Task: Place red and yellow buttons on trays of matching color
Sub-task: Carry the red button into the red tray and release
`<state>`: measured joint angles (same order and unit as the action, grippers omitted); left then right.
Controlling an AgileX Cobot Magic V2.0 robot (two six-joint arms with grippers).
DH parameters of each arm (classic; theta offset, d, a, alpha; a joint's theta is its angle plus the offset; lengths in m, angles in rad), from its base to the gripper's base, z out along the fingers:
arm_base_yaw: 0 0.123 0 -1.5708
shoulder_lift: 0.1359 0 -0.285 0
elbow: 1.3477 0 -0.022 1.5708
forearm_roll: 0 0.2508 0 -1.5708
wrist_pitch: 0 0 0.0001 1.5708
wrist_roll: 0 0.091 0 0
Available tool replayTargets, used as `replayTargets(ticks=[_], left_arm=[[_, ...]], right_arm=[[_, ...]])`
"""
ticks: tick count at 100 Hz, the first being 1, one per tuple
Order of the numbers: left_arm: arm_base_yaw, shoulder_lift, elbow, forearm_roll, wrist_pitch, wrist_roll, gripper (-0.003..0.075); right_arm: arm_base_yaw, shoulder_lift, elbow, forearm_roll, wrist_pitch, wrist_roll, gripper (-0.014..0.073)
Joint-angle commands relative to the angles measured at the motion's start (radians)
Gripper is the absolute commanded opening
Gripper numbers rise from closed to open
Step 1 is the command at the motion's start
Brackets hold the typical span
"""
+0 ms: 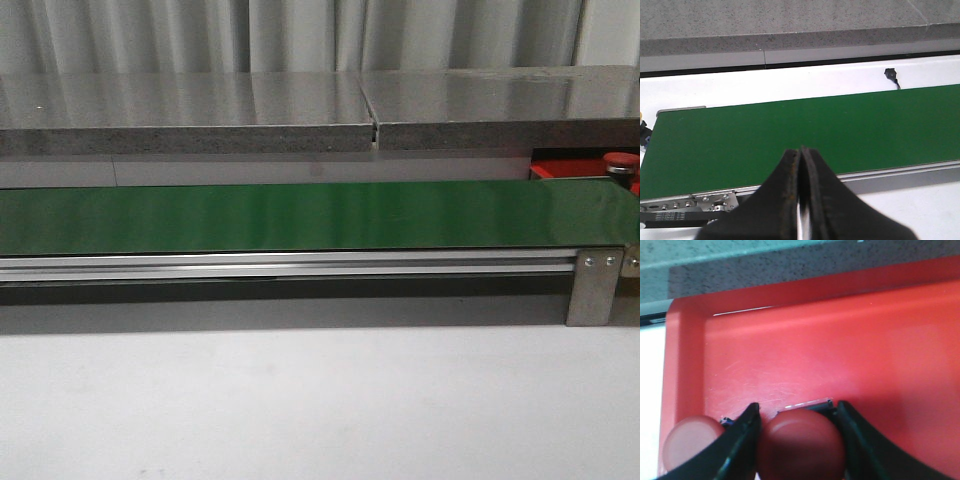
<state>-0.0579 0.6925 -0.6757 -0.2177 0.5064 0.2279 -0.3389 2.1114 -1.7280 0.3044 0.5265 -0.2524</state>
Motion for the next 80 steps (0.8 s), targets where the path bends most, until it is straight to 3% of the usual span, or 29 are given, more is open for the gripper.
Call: replayTargets(ticks=[1, 11, 18, 38, 45, 80], left_arm=[[-0.005, -0.001, -0.027, -0.009, -0.074, -0.001, -0.0019], [-0.005, -0.001, -0.027, -0.009, -0.074, -0.001, -0.0019], [-0.005, -0.001, -0.027, -0.009, -0.074, -0.001, -0.0019], [-0.005, -0.001, -0.027, -0.009, -0.074, -0.001, -0.0019], [-0.005, -0.001, -0.027, -0.009, -0.074, -0.001, -0.0019], [-0.005, -0.001, -0.027, -0.009, -0.074, -0.001, -0.0019]], right_arm=[[-0.005, -0.039, -0.030, 0.026, -0.076, 0.002, 0.0071], [-0.005, -0.024, -0.030, 0.027, -0.072, 0.002, 0.0080], [-0.005, -0.018, -0.030, 0.030, -0.064, 0.002, 0.0132], [-0.005, -0.017, -0.030, 0.030, -0.067, 0.002, 0.0507], [-0.005, -0.017, -0.030, 0.030, -0.061, 0.002, 0.0587], [-0.005, -0.102, -0.029, -0.016, 0.002, 0.001, 0.0591]])
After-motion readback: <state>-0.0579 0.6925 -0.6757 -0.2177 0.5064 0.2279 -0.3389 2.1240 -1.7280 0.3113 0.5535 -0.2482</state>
